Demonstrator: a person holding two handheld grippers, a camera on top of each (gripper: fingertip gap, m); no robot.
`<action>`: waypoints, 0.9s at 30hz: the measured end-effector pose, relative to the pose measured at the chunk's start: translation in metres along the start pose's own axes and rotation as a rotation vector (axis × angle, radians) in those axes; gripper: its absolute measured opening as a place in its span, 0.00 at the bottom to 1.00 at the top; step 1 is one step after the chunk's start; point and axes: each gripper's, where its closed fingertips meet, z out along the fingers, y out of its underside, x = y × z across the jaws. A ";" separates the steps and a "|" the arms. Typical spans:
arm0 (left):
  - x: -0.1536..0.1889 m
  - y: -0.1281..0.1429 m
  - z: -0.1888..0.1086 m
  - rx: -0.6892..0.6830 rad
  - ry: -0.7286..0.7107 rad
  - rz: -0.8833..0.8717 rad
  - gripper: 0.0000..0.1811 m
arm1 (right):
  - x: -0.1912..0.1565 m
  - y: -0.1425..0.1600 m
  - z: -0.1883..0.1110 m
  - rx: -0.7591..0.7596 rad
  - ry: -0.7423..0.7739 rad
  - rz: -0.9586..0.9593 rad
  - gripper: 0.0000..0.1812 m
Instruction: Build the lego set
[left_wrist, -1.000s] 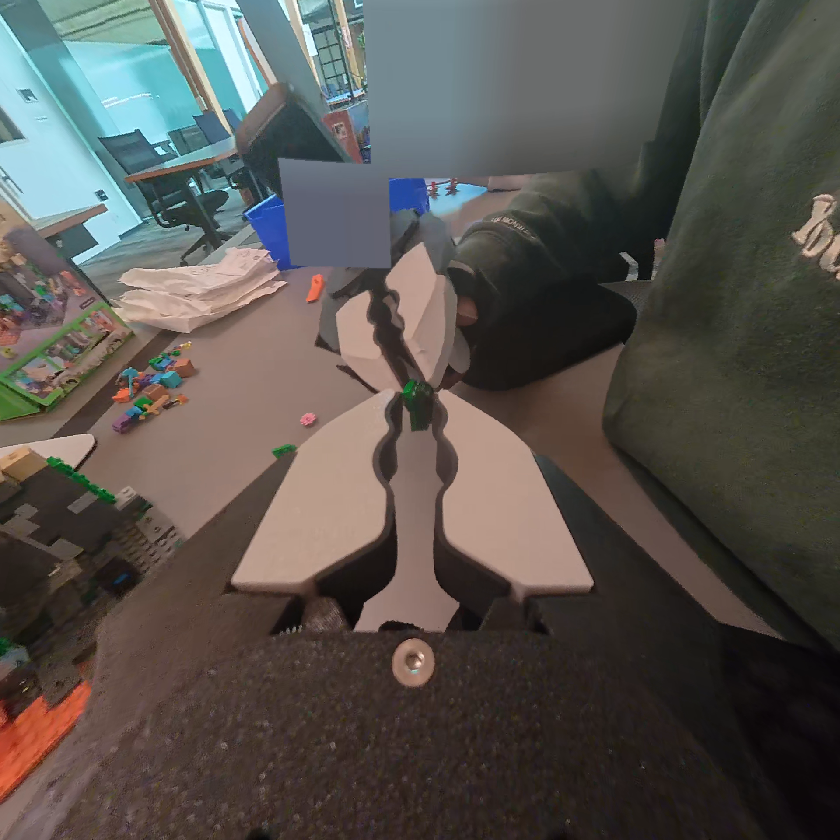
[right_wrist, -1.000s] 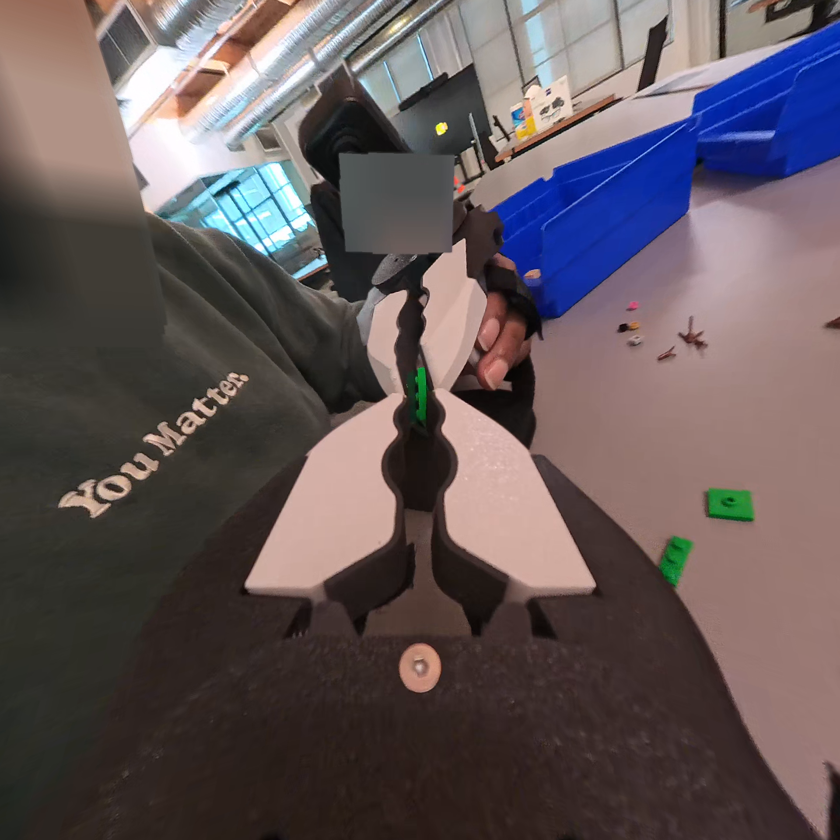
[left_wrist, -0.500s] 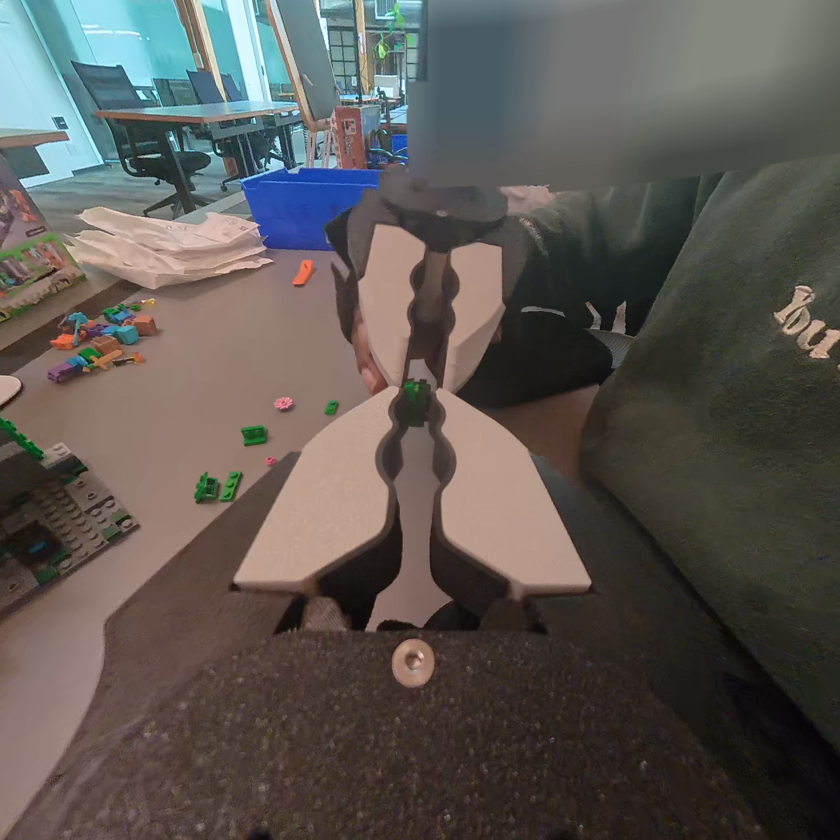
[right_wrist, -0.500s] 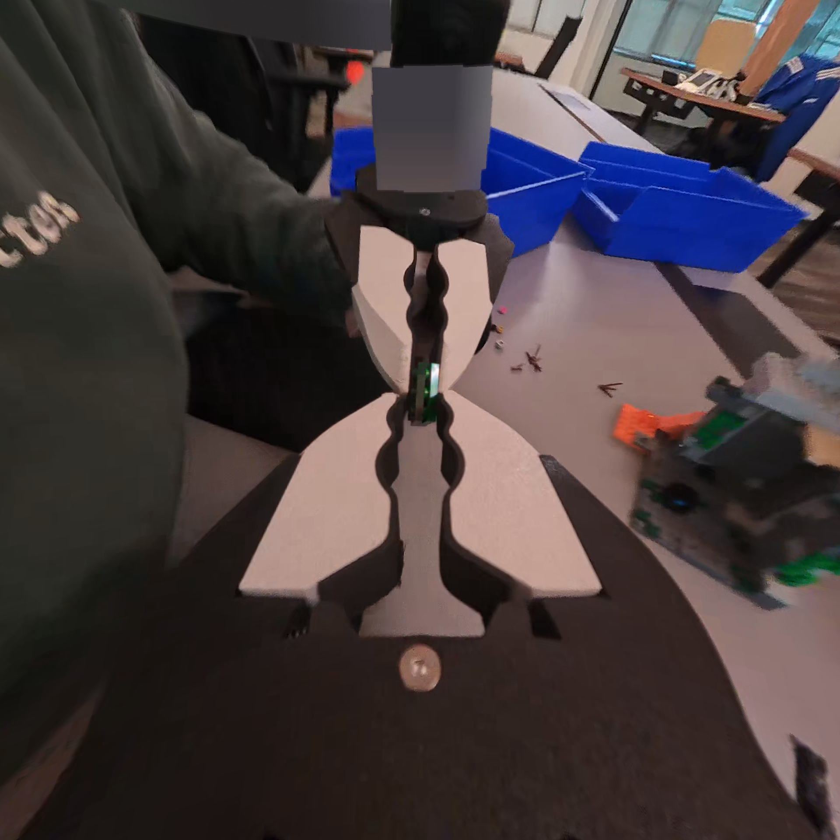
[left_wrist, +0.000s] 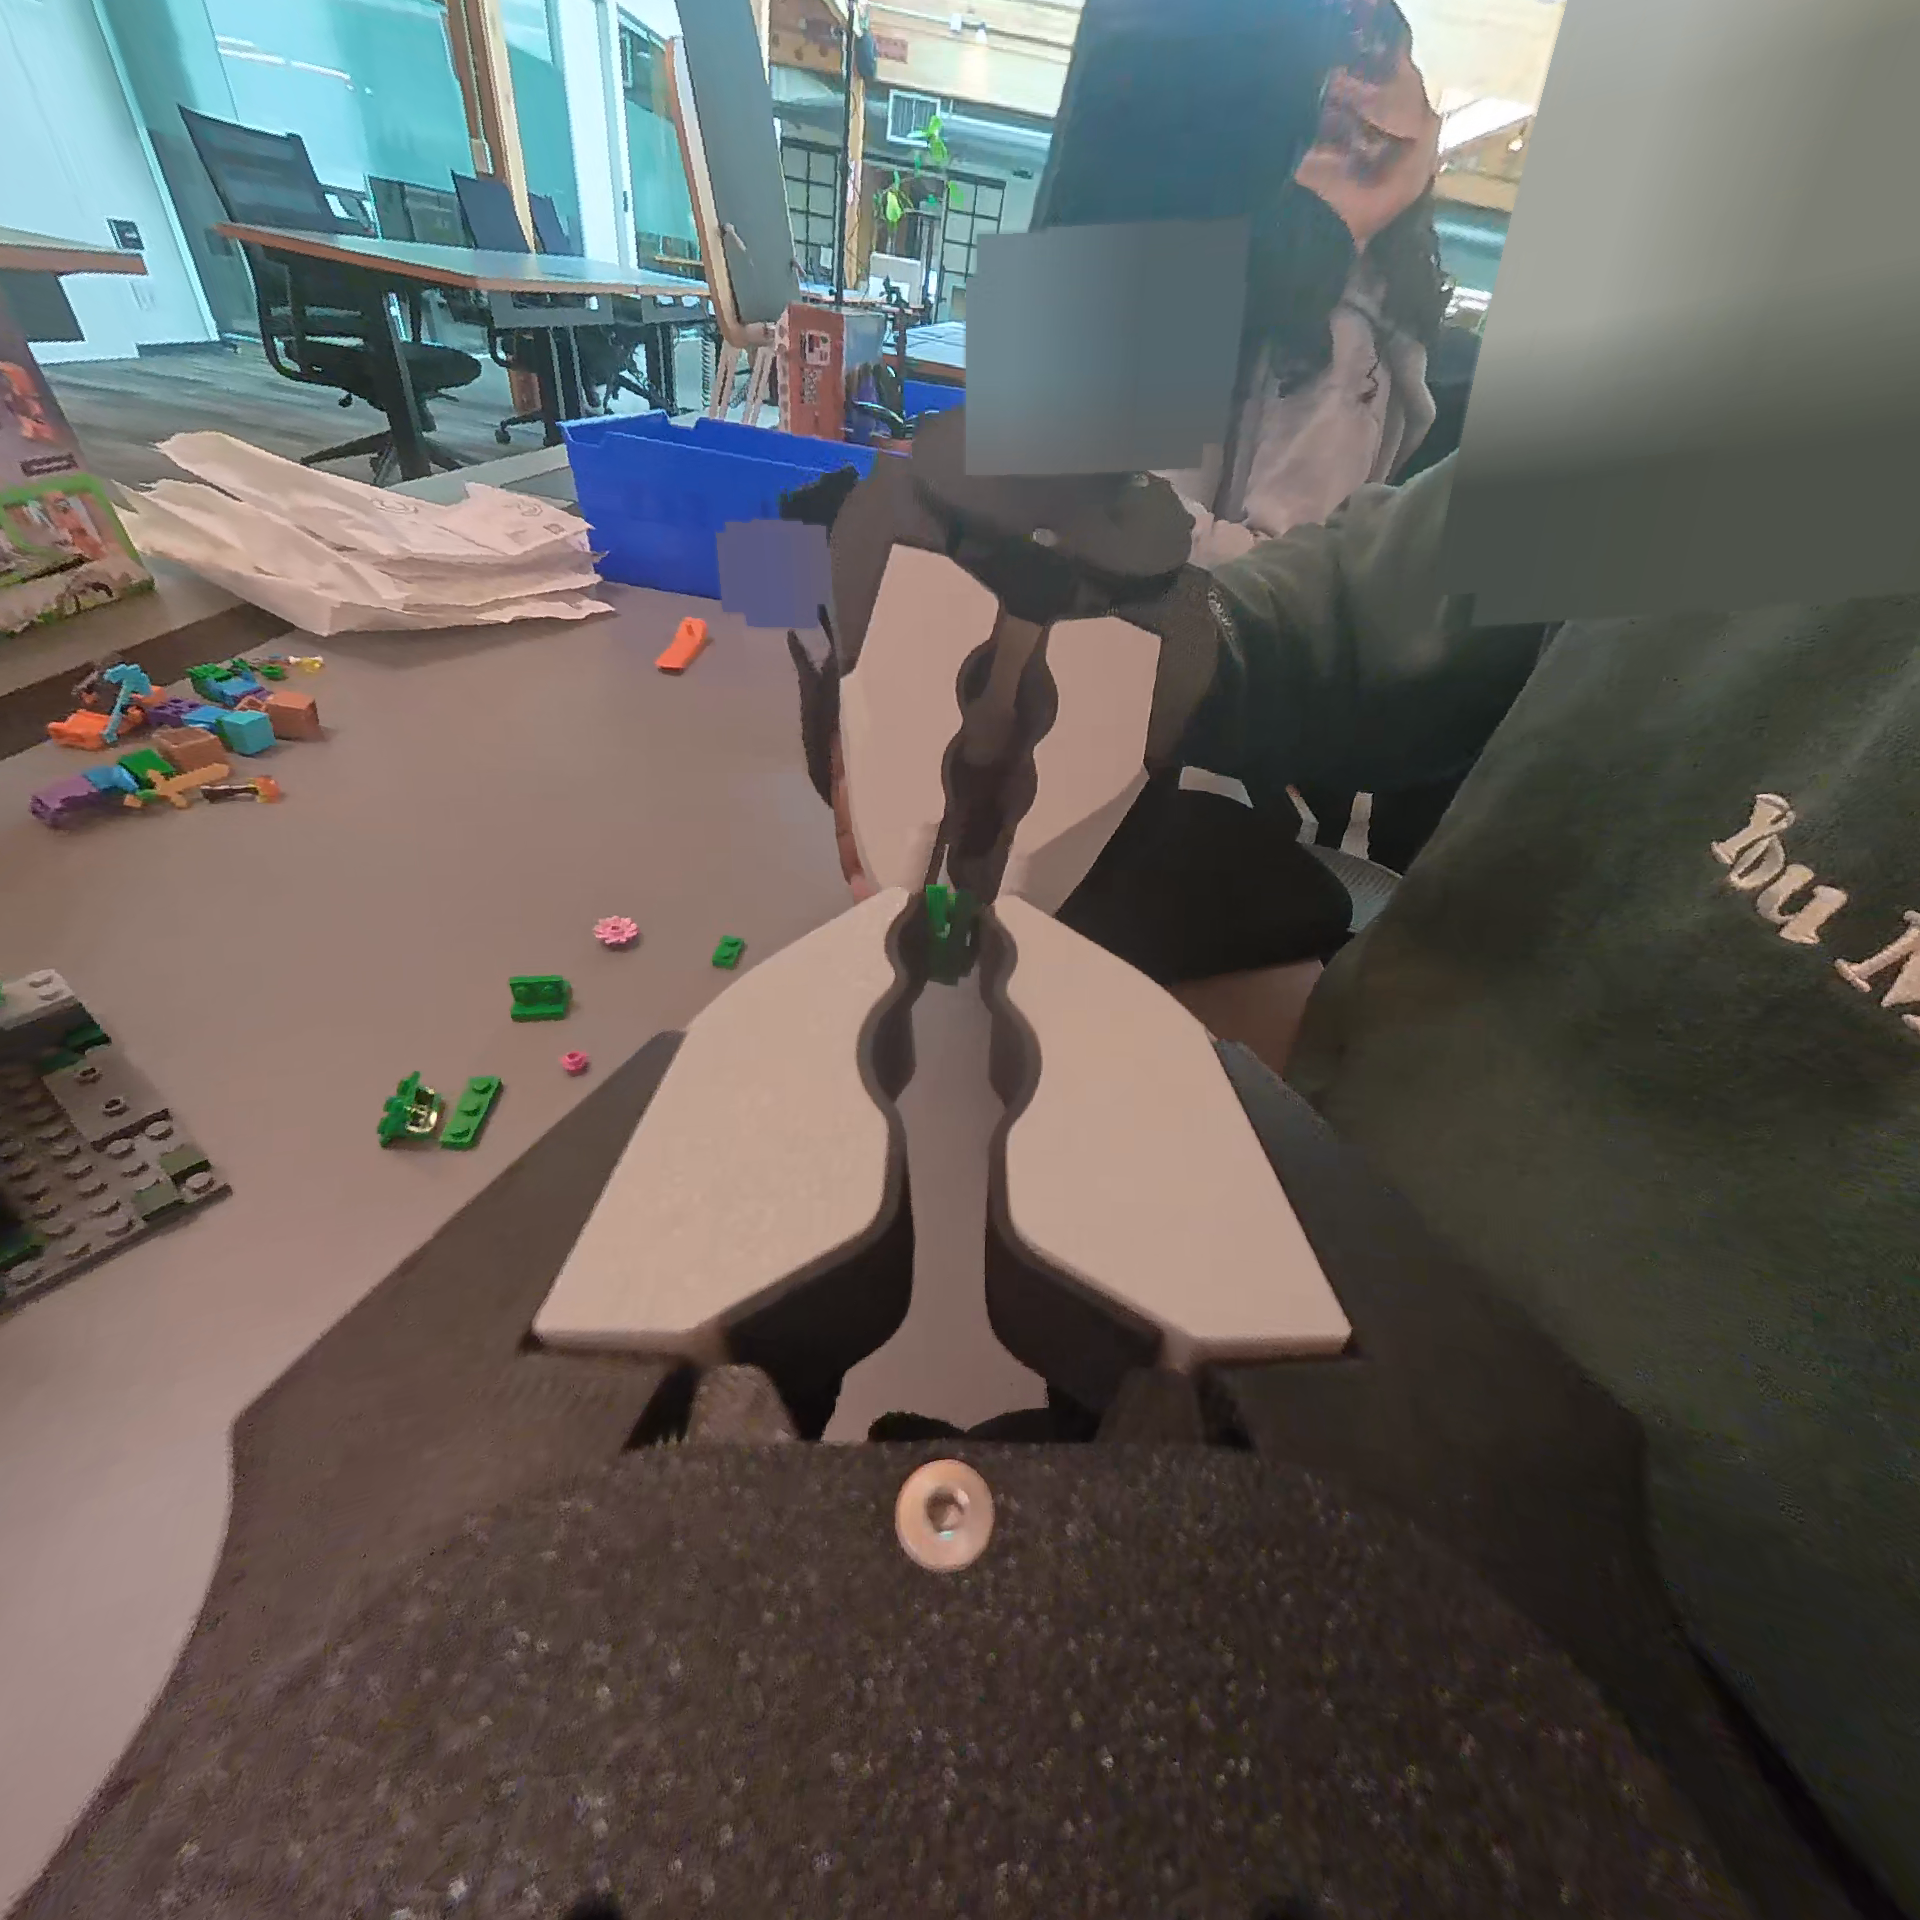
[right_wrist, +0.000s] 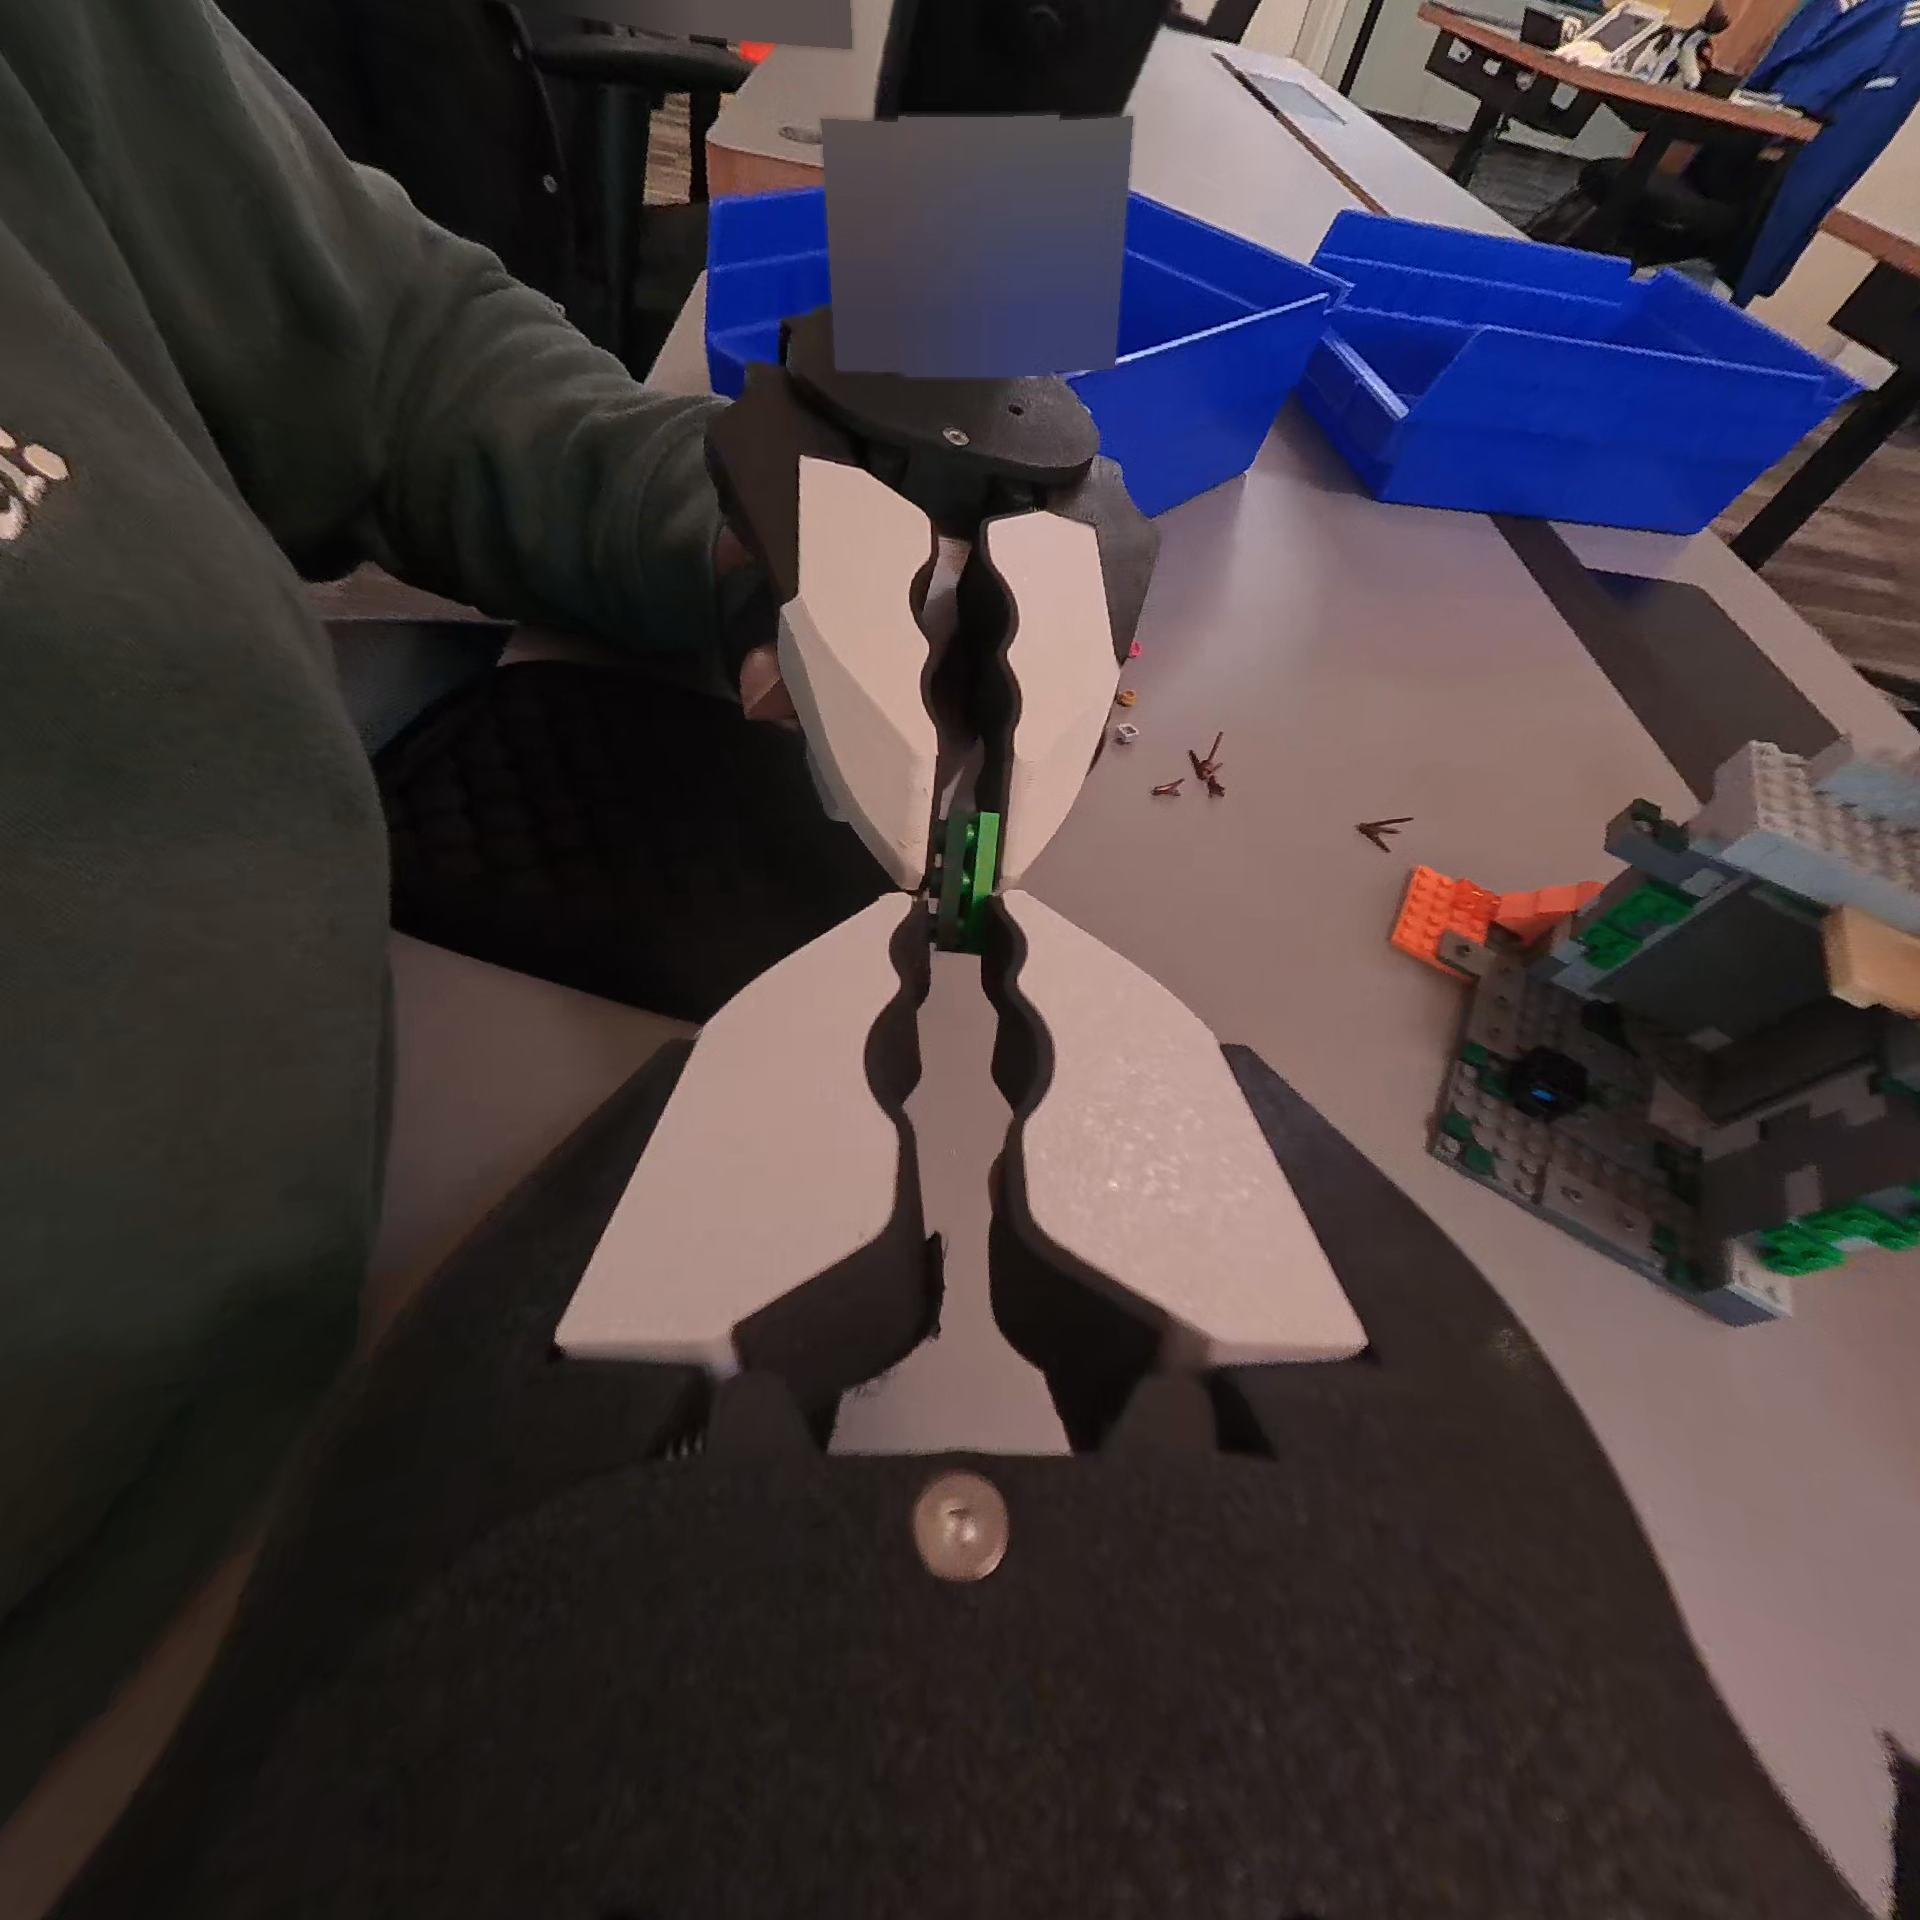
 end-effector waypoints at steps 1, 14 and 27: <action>0.000 0.000 0.000 0.004 -0.007 0.014 0.05 | 0.000 0.000 0.000 0.005 -0.002 0.007 0.05; 0.007 0.000 0.003 -0.026 -0.042 0.170 0.05 | -0.010 -0.002 0.000 0.069 -0.129 0.177 0.04; 0.017 0.000 0.005 -0.073 -0.044 0.281 0.05 | -0.017 0.001 0.004 0.050 -0.012 -0.060 0.04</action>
